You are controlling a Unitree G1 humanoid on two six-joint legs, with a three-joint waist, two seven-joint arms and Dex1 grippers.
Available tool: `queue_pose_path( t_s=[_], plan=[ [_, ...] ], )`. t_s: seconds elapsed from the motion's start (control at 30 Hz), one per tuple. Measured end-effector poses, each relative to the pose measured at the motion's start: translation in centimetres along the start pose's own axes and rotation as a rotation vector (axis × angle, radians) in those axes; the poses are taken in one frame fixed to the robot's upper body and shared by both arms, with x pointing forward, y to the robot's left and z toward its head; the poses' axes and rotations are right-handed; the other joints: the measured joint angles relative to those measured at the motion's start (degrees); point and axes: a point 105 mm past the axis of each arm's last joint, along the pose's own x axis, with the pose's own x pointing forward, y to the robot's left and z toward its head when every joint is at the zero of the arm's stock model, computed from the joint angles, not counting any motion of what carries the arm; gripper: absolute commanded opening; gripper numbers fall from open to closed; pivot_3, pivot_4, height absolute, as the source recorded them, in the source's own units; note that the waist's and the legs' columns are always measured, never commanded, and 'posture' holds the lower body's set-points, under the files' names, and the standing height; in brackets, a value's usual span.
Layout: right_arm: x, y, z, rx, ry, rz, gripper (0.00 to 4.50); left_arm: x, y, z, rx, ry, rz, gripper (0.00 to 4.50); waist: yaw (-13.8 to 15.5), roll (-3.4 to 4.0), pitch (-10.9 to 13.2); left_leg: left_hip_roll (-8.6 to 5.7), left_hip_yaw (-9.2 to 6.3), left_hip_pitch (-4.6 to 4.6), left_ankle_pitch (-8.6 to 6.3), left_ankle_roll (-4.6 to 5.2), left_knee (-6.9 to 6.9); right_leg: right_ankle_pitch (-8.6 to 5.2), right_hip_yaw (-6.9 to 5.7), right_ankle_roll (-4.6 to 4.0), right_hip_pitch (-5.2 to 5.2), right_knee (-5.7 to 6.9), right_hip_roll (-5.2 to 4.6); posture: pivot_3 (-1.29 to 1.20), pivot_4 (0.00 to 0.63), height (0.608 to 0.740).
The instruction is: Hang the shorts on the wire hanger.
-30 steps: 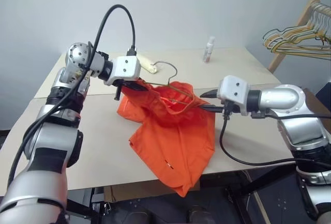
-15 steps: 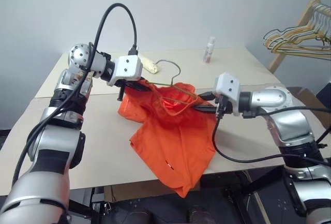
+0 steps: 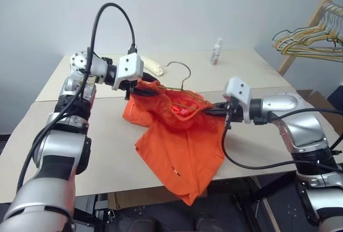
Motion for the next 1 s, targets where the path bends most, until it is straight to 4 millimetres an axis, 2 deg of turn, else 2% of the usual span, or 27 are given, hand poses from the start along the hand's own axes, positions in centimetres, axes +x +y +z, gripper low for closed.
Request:
queue_pose_path(
  t_s=[0.13, 0.17, 0.27, 0.37, 0.43, 0.5, 0.6, 0.77, 0.87, 1.0],
  plan=[
    [-0.9, 0.0, -0.1, 0.026, -0.011, -0.032, 0.00, -0.5, 0.0, 0.0, -0.016, -0.037, 0.015, 4.27, -0.23, 0.00, 0.00, 0.00, -0.01, 0.00, 0.00, 0.00, 0.00, 0.00, 0.00, 0.00, 0.00, 0.00, -0.01, -0.01, 0.000, 0.740],
    [-1.2, -0.1, -0.2, 0.032, -0.010, -0.047, 0.00, -0.7, -0.1, 0.1, -0.022, -0.054, 0.018, 4.48, -0.29, 0.00, 0.00, 0.00, -0.01, 0.00, 0.00, 0.01, 0.00, 0.00, 0.00, 0.00, 0.01, 0.00, -0.01, -0.02, 0.000, 0.740],
    [-2.3, -0.1, -0.8, 0.076, -0.011, -0.084, 0.00, -1.6, -0.4, -0.5, -0.049, -0.072, 0.042, 4.48, -0.57, 0.00, 0.00, 0.01, -0.02, 0.00, -0.11, 0.20, 0.00, 0.00, 0.00, 0.00, 0.00, 0.01, -0.01, -0.02, 0.000, 0.740],
    [-3.7, -0.2, -2.3, 0.149, 0.012, -0.149, 0.00, -2.8, -0.1, -1.3, -0.105, -0.092, 0.129, 4.48, -0.77, 0.00, 0.00, 0.01, -0.03, 0.00, -0.14, 0.24, 0.00, 0.00, 0.01, 0.00, 0.01, 0.02, -0.04, -0.03, 0.000, 0.740],
    [-4.7, -0.2, -3.3, 0.212, 0.025, -0.210, 0.00, -3.6, 0.4, -0.8, -0.162, -0.187, 0.215, 4.48, -0.74, -0.01, -0.01, 0.06, -0.06, 0.00, -0.19, 0.32, 0.00, 0.00, 0.00, 0.00, 0.00, 0.05, -0.09, -0.04, 0.000, 0.740],
    [-5.8, -0.6, -4.5, 0.284, 0.051, -0.295, 0.00, -3.7, 0.6, 0.7, -0.208, -0.333, 0.266, 4.48, -0.74, 0.00, -0.01, 0.05, -0.06, 0.00, -0.19, 0.33, 0.01, 0.00, 0.01, 0.00, 0.01, 0.07, -0.17, -0.05, 0.000, 0.740],
    [-7.5, -1.9, -5.3, 0.404, 0.071, -0.456, 0.00, -2.6, -0.6, 2.1, -0.264, -0.468, 0.268, 4.48, -0.90, 0.04, -0.05, 0.06, -0.05, 0.03, -0.19, 0.32, 0.01, 0.00, 0.08, 0.00, 0.00, 0.14, -0.23, -0.08, 0.000, 0.740],
    [-10.8, -4.4, -6.0, 0.626, 0.130, -0.794, 0.00, -0.1, -3.4, 2.7, -0.376, -0.504, 0.298, 4.48, -1.50, 0.09, -0.08, 0.12, -0.04, 0.06, -0.08, 0.10, -0.08, 0.01, 0.18, -0.01, -0.06, 0.13, -0.22, -0.11, 0.000, 0.740],
    [-13.0, -5.5, -6.7, 0.718, 0.196, -0.995, 0.00, 0.6, -4.2, 3.8, -0.410, -0.545, 0.314, 4.48, -1.96, 0.18, -0.14, 0.09, -0.05, 0.05, 0.05, -0.14, -0.11, 0.01, 0.19, -0.01, -0.05, 0.09, -0.29, -0.12, 0.000, 0.740],
    [-15.7, -6.5, -6.9, 0.790, 0.227, -1.248, 0.00, 1.1, -4.3, 5.3, -0.436, -0.593, 0.338, 4.48, -2.42, 0.39, -0.29, 0.01, -0.05, 0.05, 0.06, -0.15, -0.15, 0.01, 0.19, -0.01, -0.05, 0.06, -0.36, -0.11, 0.000, 0.740]
  ],
)
